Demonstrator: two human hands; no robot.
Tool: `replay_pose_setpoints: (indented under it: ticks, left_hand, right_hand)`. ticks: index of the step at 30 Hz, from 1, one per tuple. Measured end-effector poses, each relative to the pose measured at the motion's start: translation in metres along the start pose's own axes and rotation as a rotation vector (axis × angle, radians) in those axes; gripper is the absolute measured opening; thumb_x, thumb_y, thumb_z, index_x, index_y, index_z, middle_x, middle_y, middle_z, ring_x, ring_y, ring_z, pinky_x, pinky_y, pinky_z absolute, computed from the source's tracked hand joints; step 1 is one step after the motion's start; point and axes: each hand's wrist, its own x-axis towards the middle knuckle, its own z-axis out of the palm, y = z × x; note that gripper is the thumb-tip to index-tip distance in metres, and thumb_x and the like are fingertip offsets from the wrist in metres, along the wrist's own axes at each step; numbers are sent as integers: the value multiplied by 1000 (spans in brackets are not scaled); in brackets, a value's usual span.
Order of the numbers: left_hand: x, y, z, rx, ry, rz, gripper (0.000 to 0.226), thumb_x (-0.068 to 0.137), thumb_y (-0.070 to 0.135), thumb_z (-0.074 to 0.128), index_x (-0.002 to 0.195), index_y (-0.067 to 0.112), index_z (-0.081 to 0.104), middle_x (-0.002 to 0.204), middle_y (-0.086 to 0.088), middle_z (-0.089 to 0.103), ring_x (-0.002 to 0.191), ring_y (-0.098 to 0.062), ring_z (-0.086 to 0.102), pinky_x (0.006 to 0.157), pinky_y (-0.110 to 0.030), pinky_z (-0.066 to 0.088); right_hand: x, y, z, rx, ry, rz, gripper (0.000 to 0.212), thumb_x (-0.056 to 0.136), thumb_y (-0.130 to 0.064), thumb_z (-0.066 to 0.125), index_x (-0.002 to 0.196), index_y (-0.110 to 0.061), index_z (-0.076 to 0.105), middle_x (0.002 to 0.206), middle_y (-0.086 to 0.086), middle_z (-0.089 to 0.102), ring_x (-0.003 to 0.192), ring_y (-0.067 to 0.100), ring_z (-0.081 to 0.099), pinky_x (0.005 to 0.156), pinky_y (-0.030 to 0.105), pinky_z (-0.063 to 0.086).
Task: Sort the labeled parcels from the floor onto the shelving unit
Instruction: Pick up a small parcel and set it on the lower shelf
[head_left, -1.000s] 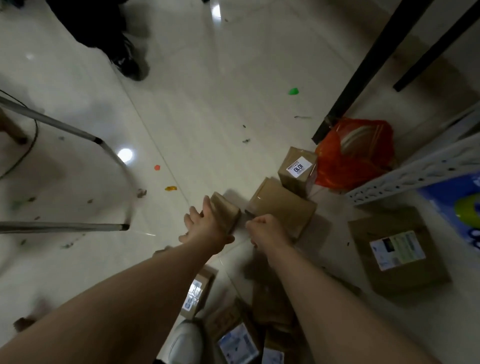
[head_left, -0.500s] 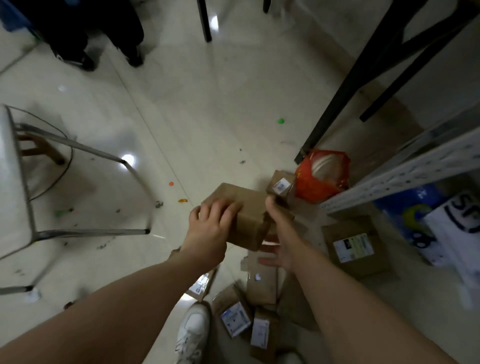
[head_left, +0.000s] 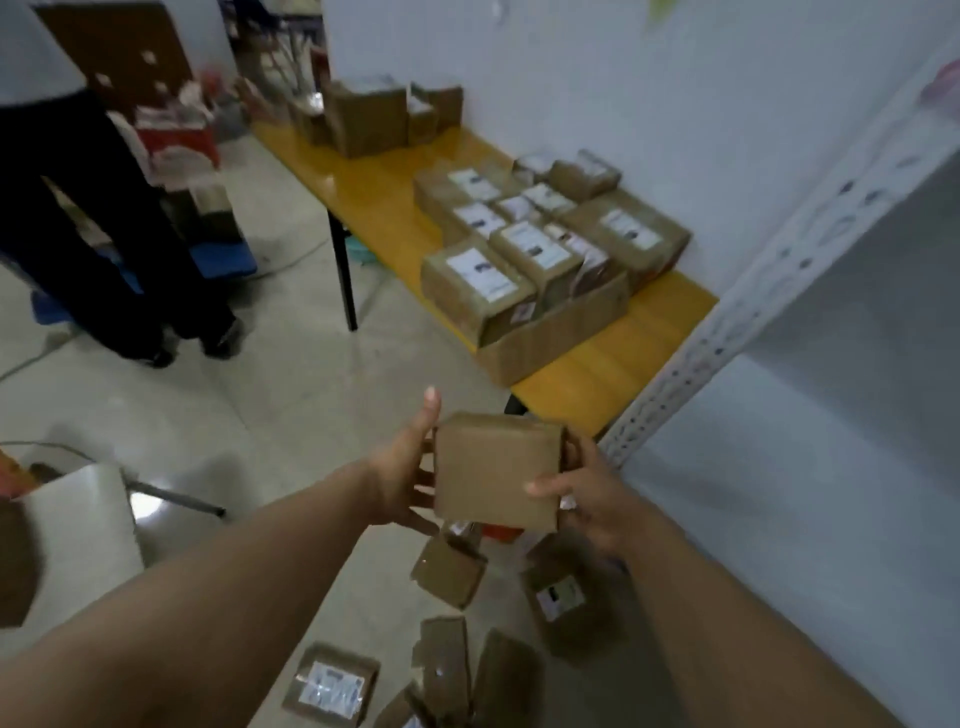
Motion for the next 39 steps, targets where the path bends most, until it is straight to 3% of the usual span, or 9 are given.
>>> replay_pose_setpoints:
  ticks: [6, 9, 14, 18, 20, 23, 26, 33, 39]
  left_hand:
    - [-91, 77, 18, -71, -133, 101, 65, 76, 57, 72, 126, 17, 58, 119, -20, 59, 106, -40, 61, 85, -61, 54]
    - [-124, 99, 23, -123, -205, 243, 57, 74, 35, 78, 124, 13, 60, 119, -18, 63, 111, -37, 62, 88, -56, 55]
    - [-166, 119, 25, -101, -411, 515, 82, 70, 0, 77, 143, 17, 44, 136, -16, 54, 117, -34, 58, 89, -47, 55]
    - [-189, 134, 28, -39, -472, 666, 109, 72, -19, 66, 156, 31, 18, 160, -11, 26, 144, -33, 31, 110, -50, 38]
    - [-197, 140, 29, 57, -571, 706, 112, 68, -17, 71, 156, 28, 19, 157, -12, 34, 138, -32, 41, 106, -44, 43]
    - [-211, 149, 31, 77, -670, 674, 99, 61, 21, 89, 147, 16, 41, 140, -15, 55, 119, -29, 57, 90, -39, 53]
    - [-216, 155, 34, 6, -656, 575, 71, 76, 49, 73, 137, 15, 57, 126, -17, 59, 110, -32, 59, 86, -49, 54]
    - [-219, 166, 35, 95, -621, 547, 47, 77, 31, 77, 119, 12, 68, 121, -18, 65, 108, -35, 66, 95, -65, 47]
    - [-234, 184, 44, 196, -665, 641, 51, 74, 15, 74, 124, 10, 65, 126, -21, 64, 118, -38, 62, 89, -56, 55]
  right_hand:
    - [-92, -85, 18, -64, -57, -221, 118, 67, 8, 86, 151, -48, 25, 147, 5, 43, 127, 32, 51, 80, 45, 61]
    - [-126, -118, 31, -23, -50, -242, 104, 63, -38, 94, 146, -52, 32, 146, 3, 47, 120, 30, 57, 69, 44, 61]
    - [-160, -156, 48, 110, 9, -174, 102, 53, -96, 54, 136, -38, 58, 138, 8, 58, 127, 39, 53, 86, 67, 46]
    - [-183, -176, 56, 155, 97, -187, 69, 74, -80, 62, 118, -29, 73, 114, 10, 75, 110, 36, 68, 88, 61, 54]
    - [-193, -184, 58, 158, 135, -251, 51, 81, -53, 73, 122, -24, 71, 105, 10, 77, 100, 31, 72, 88, 54, 57]
    - [-204, -196, 52, 160, 149, -431, 60, 79, -25, 79, 134, -28, 55, 113, 11, 75, 97, 30, 74, 82, 49, 60]
    - [-214, -207, 45, 185, 150, -568, 80, 68, -9, 85, 133, -37, 48, 117, 12, 74, 102, 35, 73, 77, 44, 63]
    - [-234, -233, 41, 89, 126, -682, 81, 65, -2, 81, 136, -30, 52, 113, 11, 75, 98, 31, 74, 67, 34, 62]
    - [-254, -247, 35, 26, 326, -693, 61, 85, -41, 75, 138, -20, 55, 122, 10, 72, 123, 32, 62, 82, 41, 55]
